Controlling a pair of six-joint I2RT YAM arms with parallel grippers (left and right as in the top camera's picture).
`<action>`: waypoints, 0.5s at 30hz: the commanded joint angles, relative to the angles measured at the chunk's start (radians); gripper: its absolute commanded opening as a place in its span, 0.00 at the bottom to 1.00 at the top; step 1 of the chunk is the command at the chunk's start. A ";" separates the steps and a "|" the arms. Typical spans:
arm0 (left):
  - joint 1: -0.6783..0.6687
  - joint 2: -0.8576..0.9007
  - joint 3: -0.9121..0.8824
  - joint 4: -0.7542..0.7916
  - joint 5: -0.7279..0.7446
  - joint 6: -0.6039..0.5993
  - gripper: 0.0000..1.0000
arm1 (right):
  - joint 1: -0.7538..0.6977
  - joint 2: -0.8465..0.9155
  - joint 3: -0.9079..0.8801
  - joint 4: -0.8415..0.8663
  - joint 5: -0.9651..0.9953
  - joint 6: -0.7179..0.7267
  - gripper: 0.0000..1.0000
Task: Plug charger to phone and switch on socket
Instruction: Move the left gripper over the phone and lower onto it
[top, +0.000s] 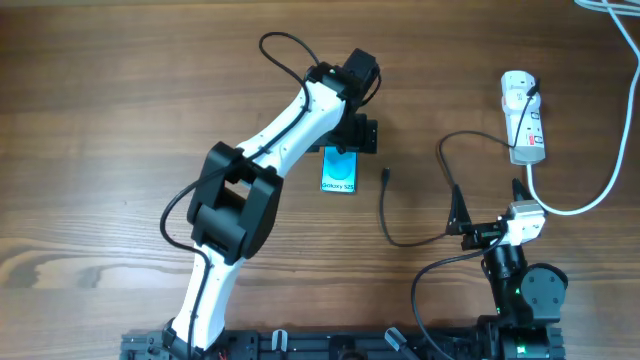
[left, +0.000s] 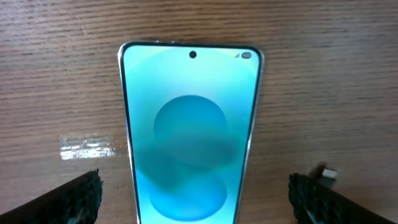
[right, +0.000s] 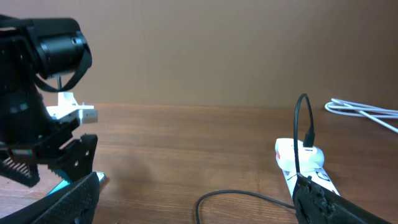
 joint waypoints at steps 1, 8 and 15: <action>-0.015 0.030 -0.019 0.013 -0.024 -0.006 1.00 | 0.005 -0.006 -0.001 0.004 0.016 -0.010 1.00; -0.047 0.078 -0.019 0.016 -0.097 -0.006 1.00 | 0.005 -0.006 -0.001 0.004 0.016 -0.010 1.00; -0.047 0.115 -0.019 0.016 -0.097 -0.006 1.00 | 0.005 -0.006 -0.001 0.003 0.016 -0.010 1.00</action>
